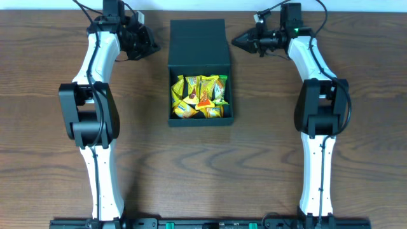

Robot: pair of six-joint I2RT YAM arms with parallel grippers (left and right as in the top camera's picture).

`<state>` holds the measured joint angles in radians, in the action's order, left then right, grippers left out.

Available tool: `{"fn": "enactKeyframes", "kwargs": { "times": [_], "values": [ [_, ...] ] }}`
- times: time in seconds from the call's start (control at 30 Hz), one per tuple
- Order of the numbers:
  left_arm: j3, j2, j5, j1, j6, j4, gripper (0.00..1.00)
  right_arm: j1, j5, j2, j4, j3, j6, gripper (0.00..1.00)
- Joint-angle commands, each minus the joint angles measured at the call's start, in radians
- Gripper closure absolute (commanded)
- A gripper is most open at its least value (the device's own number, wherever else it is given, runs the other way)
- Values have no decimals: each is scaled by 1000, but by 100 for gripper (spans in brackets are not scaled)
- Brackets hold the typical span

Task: Pack container
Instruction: 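Move the right gripper to the lid's right edge behind the box, then grasp the black lid with both grippers and swing it forward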

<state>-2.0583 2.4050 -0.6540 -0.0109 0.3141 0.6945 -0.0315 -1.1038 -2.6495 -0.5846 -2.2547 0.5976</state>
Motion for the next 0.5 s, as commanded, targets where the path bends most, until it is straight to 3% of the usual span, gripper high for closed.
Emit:
{"fn": "enactKeyframes", "kwargs": {
  "times": [0.0, 0.13, 0.47],
  "values": [
    [-5, 30, 26, 8, 54, 5, 95, 23, 2, 5, -51, -8, -82, 98],
    [-5, 45, 35, 25, 86, 6, 95, 33, 28, 2, -137, -7, -137, 99],
    [-5, 80, 45, 37, 113, -20, 94, 30, 23, -19, -161, -6, -168, 99]
  ]
}}
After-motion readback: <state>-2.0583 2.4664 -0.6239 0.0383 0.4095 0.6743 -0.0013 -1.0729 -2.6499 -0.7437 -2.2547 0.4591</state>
